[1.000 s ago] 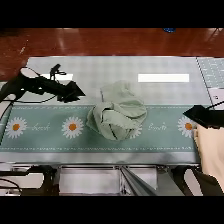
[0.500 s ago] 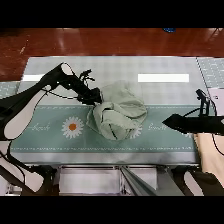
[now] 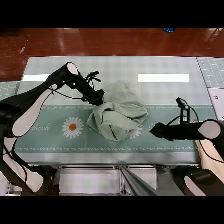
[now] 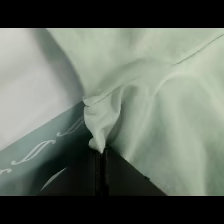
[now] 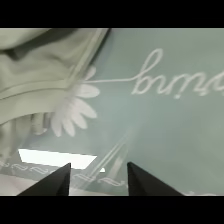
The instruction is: Fold the shirts.
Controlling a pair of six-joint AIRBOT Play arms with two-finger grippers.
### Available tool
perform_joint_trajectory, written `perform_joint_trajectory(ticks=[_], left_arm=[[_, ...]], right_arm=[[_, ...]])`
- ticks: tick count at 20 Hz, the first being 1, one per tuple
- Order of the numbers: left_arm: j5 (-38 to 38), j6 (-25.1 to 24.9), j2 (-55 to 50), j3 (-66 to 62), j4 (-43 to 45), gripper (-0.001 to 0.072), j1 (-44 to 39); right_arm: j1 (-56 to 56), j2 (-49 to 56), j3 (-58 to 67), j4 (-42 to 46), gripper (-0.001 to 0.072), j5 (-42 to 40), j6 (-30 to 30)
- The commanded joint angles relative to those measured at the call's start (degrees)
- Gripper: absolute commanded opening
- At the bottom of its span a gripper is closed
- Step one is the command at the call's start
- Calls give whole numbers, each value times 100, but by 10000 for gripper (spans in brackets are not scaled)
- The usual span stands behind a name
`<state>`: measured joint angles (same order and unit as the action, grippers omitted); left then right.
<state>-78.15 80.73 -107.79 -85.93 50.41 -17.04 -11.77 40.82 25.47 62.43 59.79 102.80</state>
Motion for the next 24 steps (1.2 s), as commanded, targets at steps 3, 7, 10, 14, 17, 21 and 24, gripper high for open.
perform_joint_trajectory(ticks=[3,7,10,14,17,21,24], left_arm=[[-120,-74,-9,-72,-31,21,28],[-168,-74,-7,-72,-28,21,28],[-164,-70,-9,-72,-31,21,28],[-157,-55,-9,-72,-31,21,28],[-157,-50,-4,-72,-61,21,28],[164,-52,350,-83,-68,20,179],[612,-50,1174,-522,-105,20,695]], right_arm=[[-933,632,-334,-833,404,-1237,247],[-1480,1644,-332,-2249,404,-2177,-623],[-1740,2107,-332,-3512,404,-2798,-1381],[-2011,2645,-142,-4266,361,-3156,-1803],[-2210,3156,400,-4260,119,-3139,-2052],[-2026,3174,1322,-3670,22,-2098,-2745],[-1154,2371,2651,-2229,21,-981,-2299]])
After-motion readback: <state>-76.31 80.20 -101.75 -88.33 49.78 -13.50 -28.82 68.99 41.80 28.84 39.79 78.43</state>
